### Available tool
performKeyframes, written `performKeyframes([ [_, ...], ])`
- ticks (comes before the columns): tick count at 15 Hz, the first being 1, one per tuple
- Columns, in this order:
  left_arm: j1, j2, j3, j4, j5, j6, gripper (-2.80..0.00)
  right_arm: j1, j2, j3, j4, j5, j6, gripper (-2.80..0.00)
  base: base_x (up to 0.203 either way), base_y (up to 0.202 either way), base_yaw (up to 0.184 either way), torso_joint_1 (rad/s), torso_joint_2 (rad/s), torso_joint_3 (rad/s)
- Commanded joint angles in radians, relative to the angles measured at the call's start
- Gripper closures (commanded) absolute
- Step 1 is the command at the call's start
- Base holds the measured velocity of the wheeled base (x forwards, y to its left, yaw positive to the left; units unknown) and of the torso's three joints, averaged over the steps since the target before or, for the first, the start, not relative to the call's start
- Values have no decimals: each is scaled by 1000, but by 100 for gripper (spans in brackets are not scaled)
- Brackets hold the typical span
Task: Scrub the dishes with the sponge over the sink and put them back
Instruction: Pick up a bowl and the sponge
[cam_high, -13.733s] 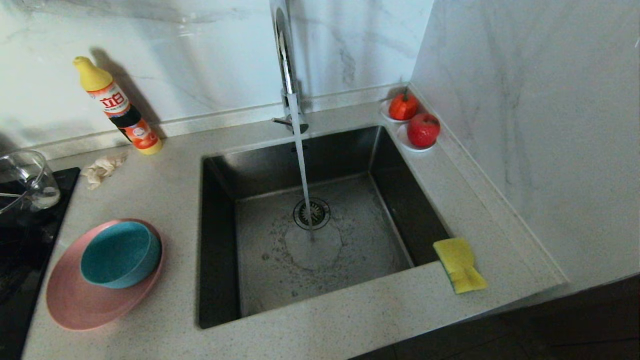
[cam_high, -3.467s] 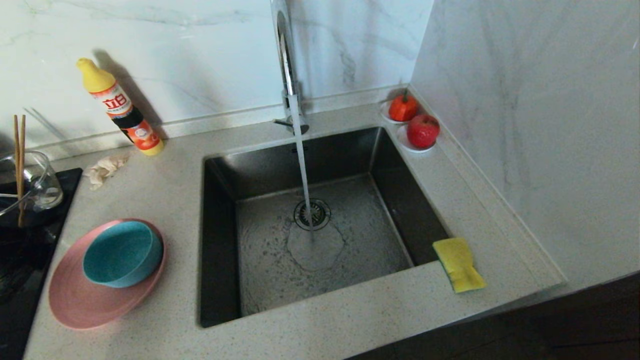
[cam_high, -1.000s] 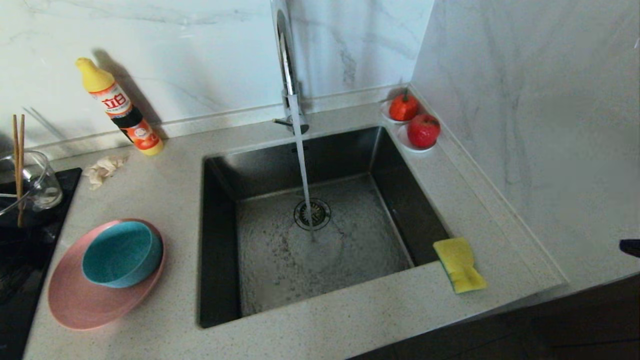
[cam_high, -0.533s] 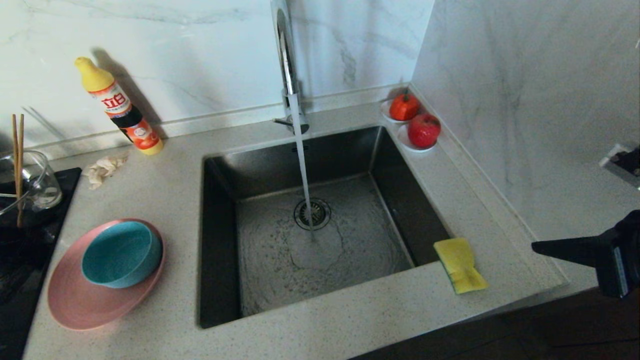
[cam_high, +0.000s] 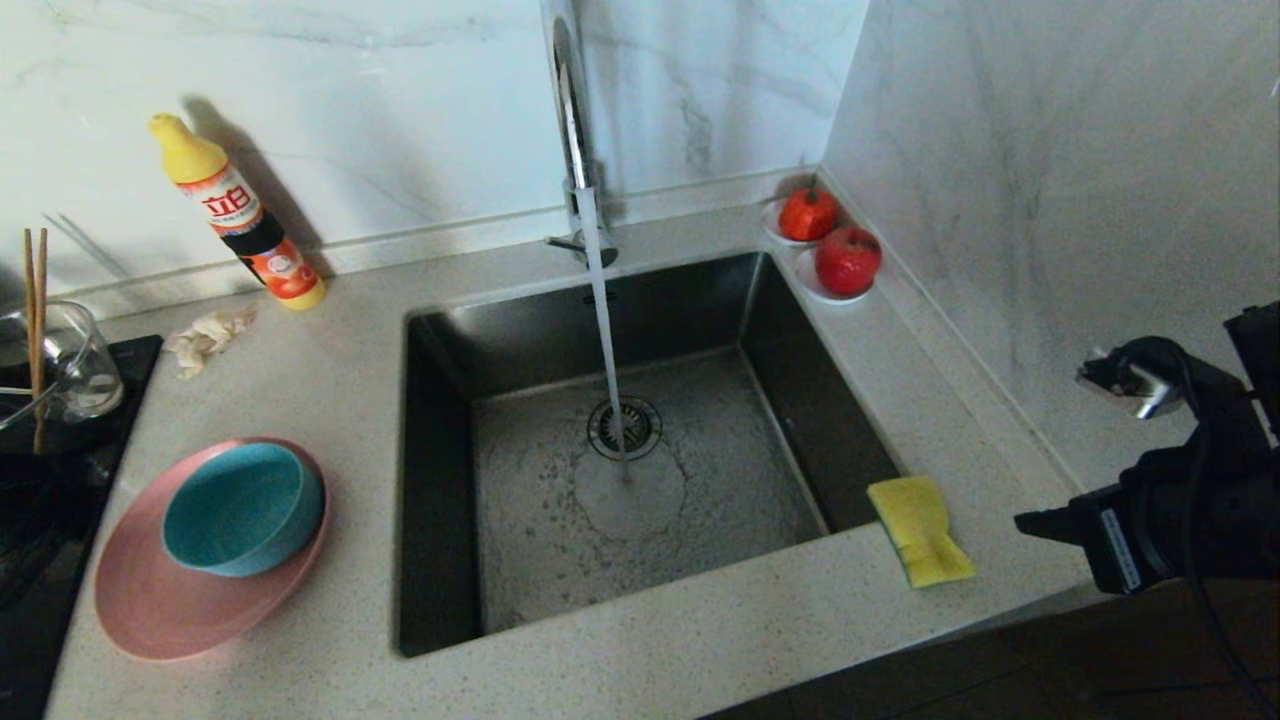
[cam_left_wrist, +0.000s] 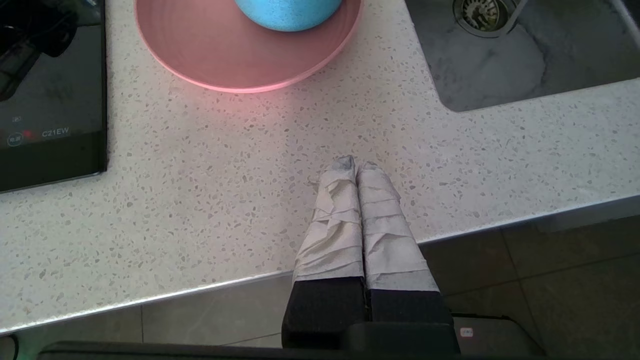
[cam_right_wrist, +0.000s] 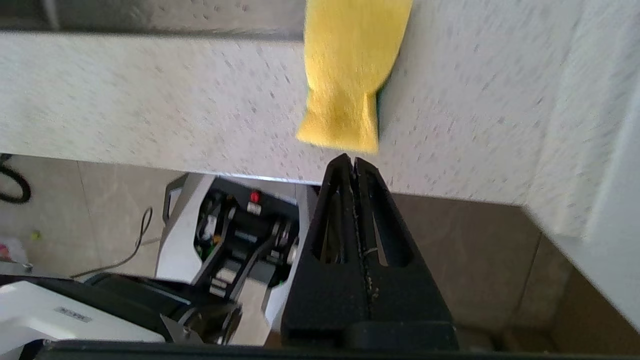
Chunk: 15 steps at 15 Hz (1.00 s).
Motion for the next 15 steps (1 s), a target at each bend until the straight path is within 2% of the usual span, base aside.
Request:
performKeyframes([
  [1,0,0,0,1,1,0,0,-3,38,23,3,1,2,0,0,0,0,0,0,0],
  [6,0,0,0,1,1,0,0,-3,87,64,1,3,3,0,0,0,0,0,0,0],
  [7,0,0,0,1,1,0,0,-3,93,66,1,1,2,-280,0,0,0,0,0,0],
  [15,0,0,0,1,-1,0,0,26,161,58,27,-2,37,-280,0,0,0,0,0,0],
])
